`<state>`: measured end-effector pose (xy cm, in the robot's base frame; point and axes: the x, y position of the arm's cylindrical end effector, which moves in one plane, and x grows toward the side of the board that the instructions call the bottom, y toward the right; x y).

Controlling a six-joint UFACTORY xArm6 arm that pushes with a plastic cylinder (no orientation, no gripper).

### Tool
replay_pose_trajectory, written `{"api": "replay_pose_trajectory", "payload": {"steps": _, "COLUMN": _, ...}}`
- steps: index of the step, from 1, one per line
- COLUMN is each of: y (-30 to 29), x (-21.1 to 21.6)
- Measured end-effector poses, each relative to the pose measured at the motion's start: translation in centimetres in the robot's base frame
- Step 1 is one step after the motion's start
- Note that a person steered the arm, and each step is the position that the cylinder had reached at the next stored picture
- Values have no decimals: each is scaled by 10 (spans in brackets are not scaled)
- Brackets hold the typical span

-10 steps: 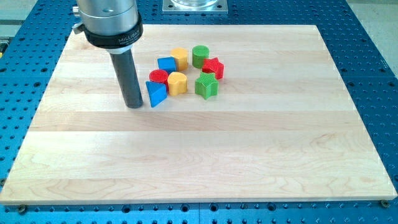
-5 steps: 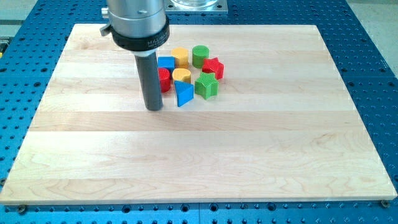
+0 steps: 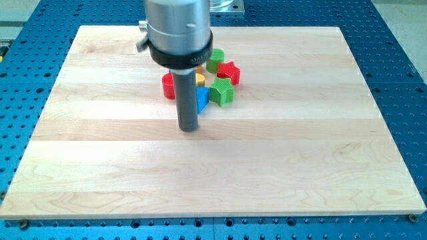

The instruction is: Move the blue triangle to the bottom of the yellow heart

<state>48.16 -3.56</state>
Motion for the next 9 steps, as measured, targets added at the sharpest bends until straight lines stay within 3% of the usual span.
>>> {"api": "replay_pose_trajectory", "payload": {"steps": 5, "y": 22, "x": -40}}
{"api": "replay_pose_trajectory", "payload": {"steps": 6, "y": 39, "x": -25}}
{"api": "replay_pose_trajectory", "payload": {"steps": 7, "y": 107, "x": -22}}
{"api": "replay_pose_trajectory", "payload": {"steps": 9, "y": 97, "x": -44}}
